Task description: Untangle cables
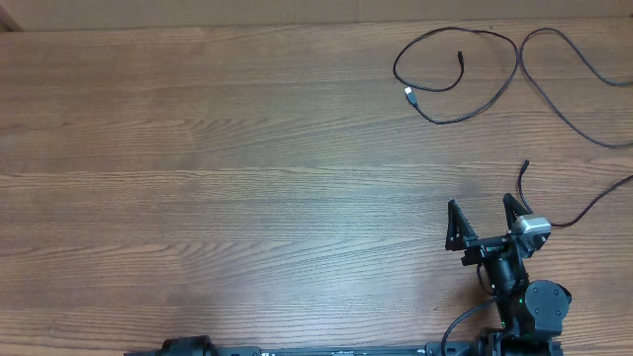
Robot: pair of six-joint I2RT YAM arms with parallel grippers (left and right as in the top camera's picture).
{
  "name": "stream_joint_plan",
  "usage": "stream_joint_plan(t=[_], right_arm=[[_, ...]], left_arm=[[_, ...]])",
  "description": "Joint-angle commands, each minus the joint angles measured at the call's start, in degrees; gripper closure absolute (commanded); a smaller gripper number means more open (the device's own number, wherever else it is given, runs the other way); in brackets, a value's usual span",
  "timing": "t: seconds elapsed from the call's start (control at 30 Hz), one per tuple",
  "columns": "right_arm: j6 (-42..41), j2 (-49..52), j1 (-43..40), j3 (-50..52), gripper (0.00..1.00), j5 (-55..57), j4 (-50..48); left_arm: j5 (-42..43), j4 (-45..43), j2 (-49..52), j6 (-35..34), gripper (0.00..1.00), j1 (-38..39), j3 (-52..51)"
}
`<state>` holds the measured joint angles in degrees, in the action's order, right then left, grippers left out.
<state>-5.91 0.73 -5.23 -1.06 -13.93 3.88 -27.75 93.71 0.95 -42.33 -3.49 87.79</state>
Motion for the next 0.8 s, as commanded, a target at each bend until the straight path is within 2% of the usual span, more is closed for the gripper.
stream_joint_plan(t=[0.0, 0.07, 0.23, 0.3, 0.4, 0.5, 0.7, 0.77], right_arm=[[0.4, -0.6, -0.3, 0.6, 0.0, 0.6, -0.3], [0.4, -0.6, -0.3, 0.6, 0.0, 0.6, -0.3], [0.4, -0.6, -0.3, 0.6, 0.0, 0.6, -0.3], [0.4, -0.6, -0.3, 0.6, 0.0, 0.6, -0.3], [0.4, -0.6, -0.3, 0.6, 0.0, 0.6, -0.3], [0.4, -0.6, -0.3, 0.6, 0.0, 0.6, -0.3], [0.4, -0.6, -0.3, 0.6, 0.0, 0.6, -0.3], [0.4, -0.6, -0.3, 0.6, 0.0, 0.6, -0.3]], left_arm=[[0.1, -4.7, -0.7, -11.8, 0.0, -0.1, -2.3], [0.2, -9.2, -0.7, -13.5, 0.01, -0.1, -6.0], [1.8, -28.7, -0.7, -11.0, 0.0, -0.1, -24.4], [5.1, -37.7, -0.7, -8.3, 0.01, -0.1, -32.3], [13.7, -57.8, -0.6, -0.4, 0.0, -0.1, -47.7], [17.3, -72.2, -0.6, 4.8, 0.0, -0.1, -58.3], [17.3, -90.9, -0.6, 5.1, 0.0, -0.1, -72.8], [17.3, -92.8, -0.6, 5.1, 0.0, -0.1, -74.8]])
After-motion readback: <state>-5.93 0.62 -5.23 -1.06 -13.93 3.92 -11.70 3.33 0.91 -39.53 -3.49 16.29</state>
